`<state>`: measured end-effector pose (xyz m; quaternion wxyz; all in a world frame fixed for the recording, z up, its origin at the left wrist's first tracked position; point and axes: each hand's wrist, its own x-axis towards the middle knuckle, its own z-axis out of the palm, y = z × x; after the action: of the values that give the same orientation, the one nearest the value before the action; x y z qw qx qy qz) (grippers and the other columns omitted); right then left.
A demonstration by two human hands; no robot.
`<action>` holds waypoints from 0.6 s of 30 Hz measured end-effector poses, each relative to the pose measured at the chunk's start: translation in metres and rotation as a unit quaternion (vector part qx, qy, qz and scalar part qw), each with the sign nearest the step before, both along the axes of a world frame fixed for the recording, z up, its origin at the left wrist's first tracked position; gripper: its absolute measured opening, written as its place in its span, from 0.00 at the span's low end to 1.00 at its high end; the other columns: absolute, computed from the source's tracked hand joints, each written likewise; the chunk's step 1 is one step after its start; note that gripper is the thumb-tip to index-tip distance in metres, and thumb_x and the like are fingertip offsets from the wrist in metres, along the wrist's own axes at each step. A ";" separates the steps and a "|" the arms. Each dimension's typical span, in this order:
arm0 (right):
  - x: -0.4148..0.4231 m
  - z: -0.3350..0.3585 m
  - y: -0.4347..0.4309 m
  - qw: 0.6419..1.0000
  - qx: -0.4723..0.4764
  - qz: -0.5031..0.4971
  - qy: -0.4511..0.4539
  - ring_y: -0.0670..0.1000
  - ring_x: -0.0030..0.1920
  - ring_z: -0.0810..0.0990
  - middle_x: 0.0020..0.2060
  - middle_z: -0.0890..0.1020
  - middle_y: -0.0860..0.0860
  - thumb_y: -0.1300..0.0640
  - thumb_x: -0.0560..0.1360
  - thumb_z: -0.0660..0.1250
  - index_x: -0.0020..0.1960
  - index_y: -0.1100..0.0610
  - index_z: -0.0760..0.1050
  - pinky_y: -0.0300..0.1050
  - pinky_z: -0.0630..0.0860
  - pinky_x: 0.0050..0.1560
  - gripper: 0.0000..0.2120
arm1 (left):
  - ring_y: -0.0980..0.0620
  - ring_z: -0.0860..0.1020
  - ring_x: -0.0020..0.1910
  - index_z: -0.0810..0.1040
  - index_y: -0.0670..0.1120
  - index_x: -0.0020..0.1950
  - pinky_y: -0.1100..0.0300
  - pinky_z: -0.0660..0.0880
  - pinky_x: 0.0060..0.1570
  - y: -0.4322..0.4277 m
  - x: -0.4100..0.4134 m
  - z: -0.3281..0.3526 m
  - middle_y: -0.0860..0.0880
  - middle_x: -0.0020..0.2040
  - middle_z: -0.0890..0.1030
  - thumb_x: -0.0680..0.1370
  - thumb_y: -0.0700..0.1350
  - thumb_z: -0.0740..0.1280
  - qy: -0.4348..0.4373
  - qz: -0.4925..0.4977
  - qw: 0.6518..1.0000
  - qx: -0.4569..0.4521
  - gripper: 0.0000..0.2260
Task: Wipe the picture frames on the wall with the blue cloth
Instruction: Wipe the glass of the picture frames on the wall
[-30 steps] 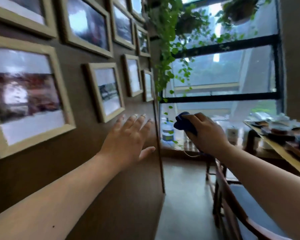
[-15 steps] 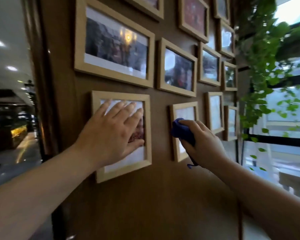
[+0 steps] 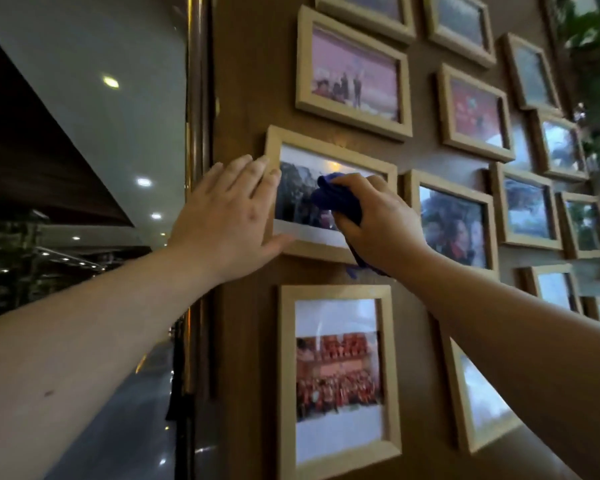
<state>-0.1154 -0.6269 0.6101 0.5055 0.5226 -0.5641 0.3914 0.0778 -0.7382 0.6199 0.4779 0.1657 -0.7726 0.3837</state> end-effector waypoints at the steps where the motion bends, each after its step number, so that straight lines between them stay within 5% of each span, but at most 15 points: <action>1: 0.003 0.007 -0.006 1.000 0.002 0.008 0.001 0.52 0.51 0.74 0.58 0.73 0.52 0.49 0.74 0.64 0.67 0.45 0.62 0.50 0.75 0.45 0.23 | 0.42 0.53 0.77 0.55 0.42 0.76 0.41 0.54 0.74 -0.002 -0.004 0.002 0.41 0.78 0.58 0.74 0.68 0.56 0.001 0.003 1.000 0.005 0.40; 7: 0.020 0.045 -0.048 0.997 -0.027 0.056 -0.038 0.51 0.51 0.74 0.56 0.73 0.51 0.50 0.74 0.64 0.65 0.43 0.64 0.52 0.78 0.47 0.21 | 0.45 0.46 0.78 0.53 0.45 0.77 0.40 0.48 0.75 -0.031 -0.019 -0.001 0.44 0.80 0.53 0.72 0.73 0.52 0.030 -0.011 0.998 0.044 0.43; 14: -0.023 0.044 -0.050 0.998 -0.029 -0.052 0.035 0.47 0.48 0.68 0.57 0.70 0.51 0.48 0.74 0.64 0.66 0.44 0.65 0.44 0.68 0.41 0.21 | 0.42 0.51 0.78 0.61 0.44 0.75 0.39 0.57 0.72 -0.050 -0.027 -0.005 0.43 0.77 0.63 0.72 0.71 0.52 0.034 -0.069 0.997 0.025 0.40; 18: -0.076 0.032 -0.023 0.990 -0.055 -0.103 -0.073 0.49 0.47 0.68 0.55 0.71 0.51 0.49 0.75 0.63 0.64 0.45 0.67 0.45 0.65 0.40 0.18 | 0.41 0.51 0.78 0.61 0.45 0.75 0.37 0.59 0.71 -0.054 -0.030 -0.005 0.42 0.76 0.64 0.72 0.71 0.53 0.035 -0.070 0.997 0.015 0.40</action>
<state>-0.1914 -0.6501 0.6420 0.5281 0.4033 -0.6281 0.4050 0.0477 -0.7919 0.6150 0.5277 0.1318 -0.7706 0.3322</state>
